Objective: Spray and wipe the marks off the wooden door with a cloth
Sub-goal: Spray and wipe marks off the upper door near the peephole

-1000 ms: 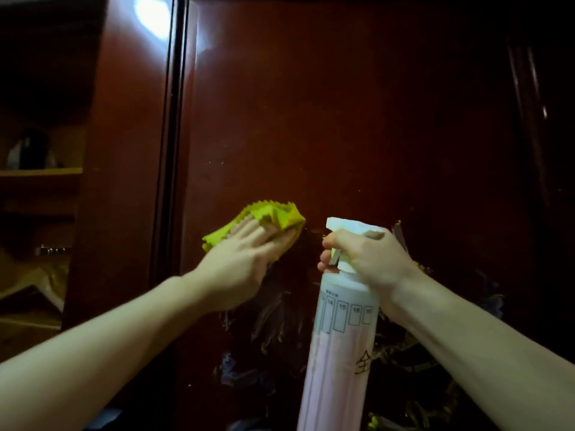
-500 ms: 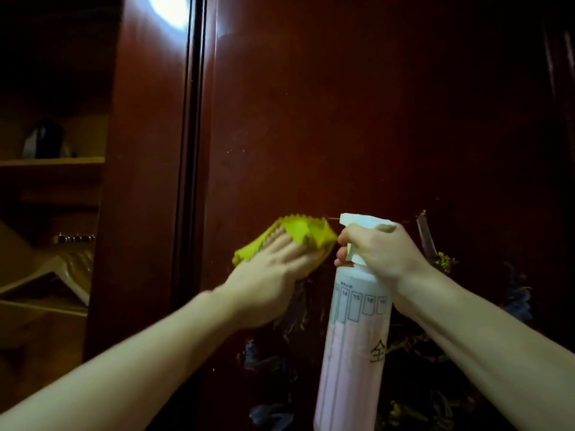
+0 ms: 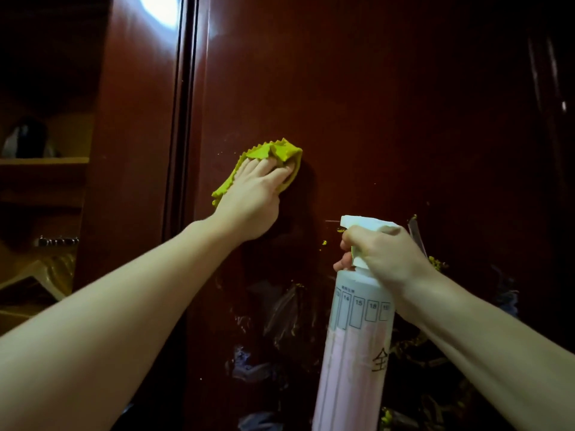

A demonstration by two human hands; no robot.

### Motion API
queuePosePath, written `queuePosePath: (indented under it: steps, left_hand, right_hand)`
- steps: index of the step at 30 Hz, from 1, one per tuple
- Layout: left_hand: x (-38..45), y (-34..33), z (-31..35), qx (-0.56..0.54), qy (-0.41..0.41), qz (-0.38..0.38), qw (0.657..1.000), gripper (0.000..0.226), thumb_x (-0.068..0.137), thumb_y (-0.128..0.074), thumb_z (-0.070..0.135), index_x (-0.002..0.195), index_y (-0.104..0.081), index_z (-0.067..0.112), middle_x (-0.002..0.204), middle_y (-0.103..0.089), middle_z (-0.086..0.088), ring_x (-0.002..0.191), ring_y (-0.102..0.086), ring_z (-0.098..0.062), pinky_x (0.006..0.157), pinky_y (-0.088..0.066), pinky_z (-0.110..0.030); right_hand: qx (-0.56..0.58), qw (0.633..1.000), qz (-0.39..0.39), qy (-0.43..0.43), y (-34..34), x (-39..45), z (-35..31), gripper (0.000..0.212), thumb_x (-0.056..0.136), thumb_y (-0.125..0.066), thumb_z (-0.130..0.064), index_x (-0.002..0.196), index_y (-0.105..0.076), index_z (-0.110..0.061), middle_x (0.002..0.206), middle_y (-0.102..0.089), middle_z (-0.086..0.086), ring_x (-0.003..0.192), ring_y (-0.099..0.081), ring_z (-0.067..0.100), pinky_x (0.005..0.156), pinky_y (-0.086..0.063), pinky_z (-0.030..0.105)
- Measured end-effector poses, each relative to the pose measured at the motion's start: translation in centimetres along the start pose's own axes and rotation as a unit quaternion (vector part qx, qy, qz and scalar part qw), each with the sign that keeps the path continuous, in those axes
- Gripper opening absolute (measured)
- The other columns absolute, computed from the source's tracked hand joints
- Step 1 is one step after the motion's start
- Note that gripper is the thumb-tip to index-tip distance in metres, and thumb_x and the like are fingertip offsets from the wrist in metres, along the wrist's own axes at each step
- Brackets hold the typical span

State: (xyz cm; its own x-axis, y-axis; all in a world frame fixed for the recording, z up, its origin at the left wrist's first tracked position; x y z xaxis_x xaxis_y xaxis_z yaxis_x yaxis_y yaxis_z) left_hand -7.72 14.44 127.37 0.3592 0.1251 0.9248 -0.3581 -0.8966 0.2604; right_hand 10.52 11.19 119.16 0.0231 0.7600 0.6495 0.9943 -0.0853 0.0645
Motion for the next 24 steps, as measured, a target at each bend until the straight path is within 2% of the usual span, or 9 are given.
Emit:
queuePosePath:
  steps: [3,5,7,10,12,17,19,24]
  left_hand:
    - [-1.5,-0.7,1.0,0.023,-0.026,-0.005,0.999,0.050,0.083,-0.051,-0.001,0.132,-0.055,0.003,0.125,-0.056,-0.018,0.118,-0.046,-0.040,0.111,-0.026,-0.054]
    - [-3.5,-1.2,1.7,0.049,-0.065,-0.014,0.997,0.051,0.082,-0.052,0.004,0.133,-0.054,0.005,0.121,-0.057,-0.015,0.114,-0.048,-0.039,0.111,-0.028,-0.052]
    - [-5.3,-1.5,2.1,0.070,-0.101,-0.024,0.992,0.052,0.084,-0.052,0.010,0.136,-0.052,0.007,0.123,-0.055,-0.012,0.117,-0.046,-0.036,0.114,-0.024,-0.048]
    - [-6.0,-1.4,1.8,0.087,-0.140,-0.031,0.986,0.051,0.090,-0.050,0.016,0.140,-0.047,0.008,0.130,-0.052,-0.012,0.123,-0.042,-0.033,0.115,-0.021,-0.044]
    - [-4.9,-1.2,1.3,0.093,-0.127,-0.040,0.987,0.052,0.092,-0.046,0.023,0.143,-0.044,0.010,0.132,-0.050,-0.012,0.125,-0.041,-0.034,0.116,-0.019,-0.044]
    - [-0.6,-1.1,1.0,0.090,-0.028,-0.021,0.995,0.059,0.092,-0.052,0.039,0.143,-0.042,0.011,0.136,-0.045,-0.015,0.128,-0.037,-0.036,0.117,-0.013,-0.048]
    - [-0.2,-1.5,1.7,0.100,-0.024,-0.018,0.994,0.064,0.091,-0.050,0.047,0.144,-0.040,0.013,0.137,-0.044,-0.012,0.129,-0.034,-0.034,0.117,-0.009,-0.047]
    - [-4.3,-3.1,5.1,0.078,-0.171,-0.041,0.981,0.054,0.091,-0.043,0.041,0.139,-0.048,0.018,0.118,-0.053,-0.004,0.113,-0.041,-0.026,0.113,-0.019,-0.041]
  right_hand:
    - [0.030,1.000,-0.004,-0.006,0.3,0.0,0.6,0.009,0.082,-0.059,-0.011,0.080,-0.064,-0.004,0.061,-0.066,0.008,0.064,-0.068,0.022,0.056,-0.054,0.028]
    - [0.075,0.997,-0.017,-0.015,0.0,-0.2,0.8,0.007,0.084,-0.062,-0.010,0.085,-0.065,-0.003,0.067,-0.066,0.009,0.064,-0.067,0.021,0.054,-0.053,0.027]
    - [0.071,0.997,-0.017,-0.021,-0.2,-0.3,1.0,0.009,0.085,-0.061,-0.009,0.088,-0.066,-0.001,0.066,-0.067,0.008,0.062,-0.067,0.020,0.053,-0.053,0.027]
    - [0.029,0.999,-0.010,-0.020,-0.3,-0.3,0.8,0.008,0.082,-0.058,-0.008,0.080,-0.064,-0.002,0.060,-0.065,0.009,0.060,-0.067,0.021,0.051,-0.053,0.025]
    - [0.016,1.000,0.001,-0.018,-0.1,-0.3,0.5,0.010,0.082,-0.058,-0.010,0.078,-0.064,-0.003,0.059,-0.066,0.010,0.061,-0.068,0.021,0.052,-0.053,0.026]
    - [0.091,0.996,-0.010,0.000,0.2,0.1,-1.0,0.004,0.084,-0.062,-0.009,0.083,-0.065,-0.006,0.066,-0.065,0.008,0.063,-0.066,0.021,0.054,-0.053,0.028]
    - [0.077,0.997,0.003,0.007,0.4,0.4,-1.4,0.006,0.084,-0.061,-0.008,0.079,-0.065,-0.006,0.062,-0.065,0.008,0.060,-0.065,0.021,0.053,-0.053,0.028]
    - [0.060,0.997,0.037,-0.002,1.0,0.6,-1.6,0.015,0.083,-0.059,-0.011,0.069,-0.063,-0.007,0.054,-0.061,0.009,0.063,-0.067,0.027,0.058,-0.052,0.030]
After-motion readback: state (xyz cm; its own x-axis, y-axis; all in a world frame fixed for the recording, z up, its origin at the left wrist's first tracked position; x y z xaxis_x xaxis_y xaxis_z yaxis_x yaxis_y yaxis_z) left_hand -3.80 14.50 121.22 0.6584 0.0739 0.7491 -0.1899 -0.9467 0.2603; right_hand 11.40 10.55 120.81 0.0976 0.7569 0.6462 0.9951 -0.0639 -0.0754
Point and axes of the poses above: each hand's wrist, its own x-axis towards the middle knuckle, its own y-axis out of the back of the hand, z = x × y, the point moved 5 cm from there along x, towards the middle knuckle
